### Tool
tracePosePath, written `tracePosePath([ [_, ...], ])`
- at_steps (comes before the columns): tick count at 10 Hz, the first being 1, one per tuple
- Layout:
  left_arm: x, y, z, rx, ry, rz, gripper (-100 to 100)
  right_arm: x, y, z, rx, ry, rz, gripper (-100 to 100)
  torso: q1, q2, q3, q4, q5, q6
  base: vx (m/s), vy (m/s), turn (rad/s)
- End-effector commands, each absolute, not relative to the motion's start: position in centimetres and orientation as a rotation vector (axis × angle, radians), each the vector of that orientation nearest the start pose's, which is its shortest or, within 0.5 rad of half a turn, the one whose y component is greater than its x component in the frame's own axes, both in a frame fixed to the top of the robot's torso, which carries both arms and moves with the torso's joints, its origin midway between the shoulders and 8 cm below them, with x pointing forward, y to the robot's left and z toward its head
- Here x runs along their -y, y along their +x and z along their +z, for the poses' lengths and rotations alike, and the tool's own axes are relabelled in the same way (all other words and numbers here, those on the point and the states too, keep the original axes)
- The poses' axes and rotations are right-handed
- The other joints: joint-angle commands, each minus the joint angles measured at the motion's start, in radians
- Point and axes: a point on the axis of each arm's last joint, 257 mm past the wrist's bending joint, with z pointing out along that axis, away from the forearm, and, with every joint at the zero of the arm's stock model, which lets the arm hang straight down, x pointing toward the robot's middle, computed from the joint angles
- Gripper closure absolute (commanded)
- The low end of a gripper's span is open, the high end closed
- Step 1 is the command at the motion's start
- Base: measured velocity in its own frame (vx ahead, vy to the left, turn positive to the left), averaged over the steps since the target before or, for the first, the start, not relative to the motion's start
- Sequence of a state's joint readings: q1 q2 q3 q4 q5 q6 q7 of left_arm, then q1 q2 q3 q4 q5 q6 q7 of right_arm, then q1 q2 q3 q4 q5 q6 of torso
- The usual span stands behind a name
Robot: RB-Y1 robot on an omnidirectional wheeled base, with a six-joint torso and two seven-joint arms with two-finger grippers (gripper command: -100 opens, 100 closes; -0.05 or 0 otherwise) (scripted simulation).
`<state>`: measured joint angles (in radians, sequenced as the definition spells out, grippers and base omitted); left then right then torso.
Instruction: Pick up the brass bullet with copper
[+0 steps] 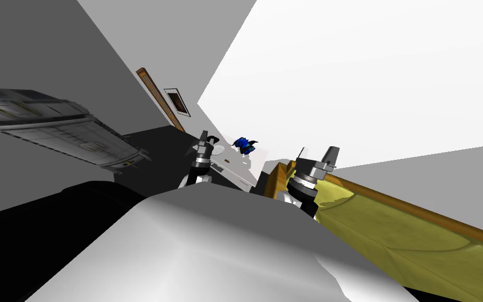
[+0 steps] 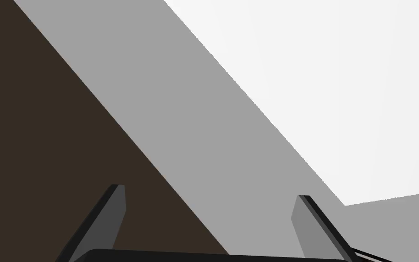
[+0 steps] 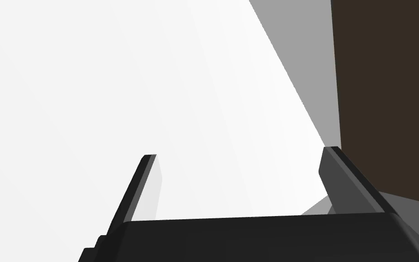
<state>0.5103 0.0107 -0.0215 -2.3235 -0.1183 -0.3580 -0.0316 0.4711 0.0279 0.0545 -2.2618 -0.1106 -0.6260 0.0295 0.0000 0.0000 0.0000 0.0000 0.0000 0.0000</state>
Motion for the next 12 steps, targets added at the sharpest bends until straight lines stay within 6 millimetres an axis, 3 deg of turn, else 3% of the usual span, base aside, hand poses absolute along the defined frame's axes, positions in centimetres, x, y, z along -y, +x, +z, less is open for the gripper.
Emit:
tracePosePath([
  [1,-26.1,36.9,0.0,-0.822,-0.648,-1.180,-100,27.5,32.7,4.7,-0.427,0.639,1.427,0,0.000,0.000,0.000,0.000,0.000,0.000,-0.030,0.021,-0.060],
  [6,-26.4,40.1,-4.6,-0.960,-0.721,-1.160,-100,27.5,32.7,4.7,-0.427,0.639,1.427,0,0.004,0.001,0.000,0.000,0.001,0.000,-0.022,0.057,-0.089],
  [12,-27.5,44.6,-12.2,-1.124,-0.903,-1.116,-100,27.5,32.7,4.7,-0.427,0.639,1.427,0,0.006,0.000,0.000,0.000,0.001,0.000,-0.012,0.075,-0.133],
])
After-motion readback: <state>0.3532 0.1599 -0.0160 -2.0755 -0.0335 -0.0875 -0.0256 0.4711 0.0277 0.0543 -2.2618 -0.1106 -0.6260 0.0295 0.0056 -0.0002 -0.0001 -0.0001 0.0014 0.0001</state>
